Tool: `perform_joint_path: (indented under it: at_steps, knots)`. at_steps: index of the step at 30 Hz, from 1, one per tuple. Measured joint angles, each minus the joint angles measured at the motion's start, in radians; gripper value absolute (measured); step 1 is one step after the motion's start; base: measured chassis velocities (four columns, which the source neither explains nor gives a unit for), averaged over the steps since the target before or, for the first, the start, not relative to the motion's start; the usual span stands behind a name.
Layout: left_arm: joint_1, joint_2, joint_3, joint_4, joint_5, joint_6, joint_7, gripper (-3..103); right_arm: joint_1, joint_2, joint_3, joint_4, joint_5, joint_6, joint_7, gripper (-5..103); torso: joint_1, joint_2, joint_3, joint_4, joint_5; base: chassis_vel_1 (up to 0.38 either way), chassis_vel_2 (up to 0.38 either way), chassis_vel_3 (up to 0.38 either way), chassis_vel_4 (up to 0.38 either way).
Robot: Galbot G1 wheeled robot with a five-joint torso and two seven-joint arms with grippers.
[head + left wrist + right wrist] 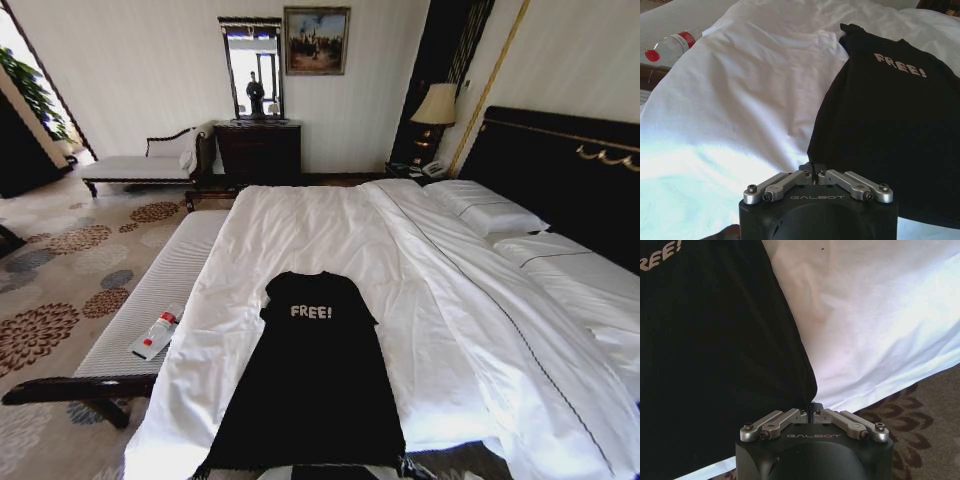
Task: Fold the clothes on the bed.
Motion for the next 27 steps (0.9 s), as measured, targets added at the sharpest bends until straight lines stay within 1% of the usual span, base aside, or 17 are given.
perform_joint_path:
  at_steps: [4,11,12,13,14,15,16,17,20,21,22,24,25,26,27]
  knots:
    - [-0.028,0.0,0.019,0.01,0.014,0.013,-0.009,0,0.02,0.004,-0.003,-0.006,-0.007,-0.009,0.016,1,0.0,0.0,0.0,-0.0001,-0.0001,0.0,0.0,0.0,0.0]
    - [-0.034,0.004,0.045,0.018,0.048,0.017,-0.021,0,0.044,0.004,-0.008,-0.017,-0.014,-0.014,0.021,1,0.0,0.0,0.0,-0.0001,-0.0001,0.0,0.0,0.0,0.0]
    - [-0.032,0.004,0.047,0.018,0.054,0.017,-0.024,0,0.044,0.004,-0.011,-0.017,-0.01,-0.012,0.025,-2,0.0,0.0,0.0,-0.0001,-0.0002,0.0,0.0,0.0,0.0]
    - [-0.027,0.004,0.048,0.016,0.061,0.017,-0.026,0,0.043,0.006,-0.012,-0.014,-0.005,-0.011,0.028,-2,0.0,0.0,0.0,-0.0001,-0.0001,0.0,0.0,0.0,0.0]
    - [-0.023,0.005,0.048,0.013,0.068,0.017,-0.026,6,0.041,0.008,-0.013,-0.009,-0.004,-0.01,0.03,3,0.0,0.0,0.0,-0.0001,-0.0001,0.0,0.0,0.0,0.0]
    - [-0.019,0.006,0.048,0.011,0.072,0.017,-0.027,6,0.038,0.009,-0.013,-0.006,-0.006,-0.009,0.033,8,0.0,0.0,0.0,-0.0001,-0.0002,0.0,0.0,0.0,0.0]
    - [-0.016,0.006,0.048,0.01,0.076,0.017,-0.027,11,0.035,0.011,-0.013,-0.004,-0.011,-0.006,0.034,13,0.0,0.0,0.0,0.0,-0.0001,0.0,0.0,0.0,0.0]
    - [-0.016,0.006,0.048,0.01,0.076,0.017,-0.027,11,0.035,0.011,-0.013,-0.004,-0.011,-0.006,0.034,13,0.0,0.0,0.0,0.0,-0.0001,0.0,0.0,0.0,0.0]
    - [-0.008,0.007,0.044,0.009,0.084,0.016,-0.027,27,0.016,0.013,-0.009,-0.003,-0.022,0.014,0.036,29,0.0,0.0,0.0,-0.0001,-0.0002,0.0,0.0,0.0,0.0]
    - [-0.008,0.007,0.044,0.009,0.084,0.016,-0.027,27,0.016,0.013,-0.009,-0.003,-0.022,0.014,0.036,29,0.0,0.0,0.0,-0.0001,-0.0002,0.0,0.0,0.0,0.0]
    - [-0.006,0.006,0.04,0.009,0.084,0.015,-0.027,32,0.011,0.014,-0.007,-0.002,-0.014,0.016,0.039,29,0.0,0.0,0.0,-0.0001,-0.0001,0.0,0.0,0.0,0.0]
    - [-0.001,0.003,0.03,0.008,0.084,0.009,-0.027,43,0.001,0.017,0.001,-0.002,-0.012,0.027,0.042,40,0.0,0.0,0.0,-0.0001,-0.0001,0.0,0.0,0.0,0.0]
    - [-0.001,0.0,0.025,0.005,0.086,0.004,-0.029,43,-0.001,0.017,0.008,-0.001,-0.002,0.033,0.042,46,0.0,0.0,0.0,-0.0001,0.0,0.0,0.0,0.0,0.0]
    - [-0.001,0.0,0.025,0.005,0.086,0.004,-0.029,43,-0.001,0.017,0.008,-0.001,-0.002,0.033,0.042,46,0.0,0.0,0.0,-0.0001,0.0,0.0,0.0,0.0,0.0]
    - [-0.002,-0.004,0.02,-0.002,0.09,-0.001,-0.03,48,-0.002,0.018,0.017,0.006,0.015,0.043,0.044,51,0.0,0.0,0.0,-0.0003,0.0001,0.0,0.0,0.0,0.0]
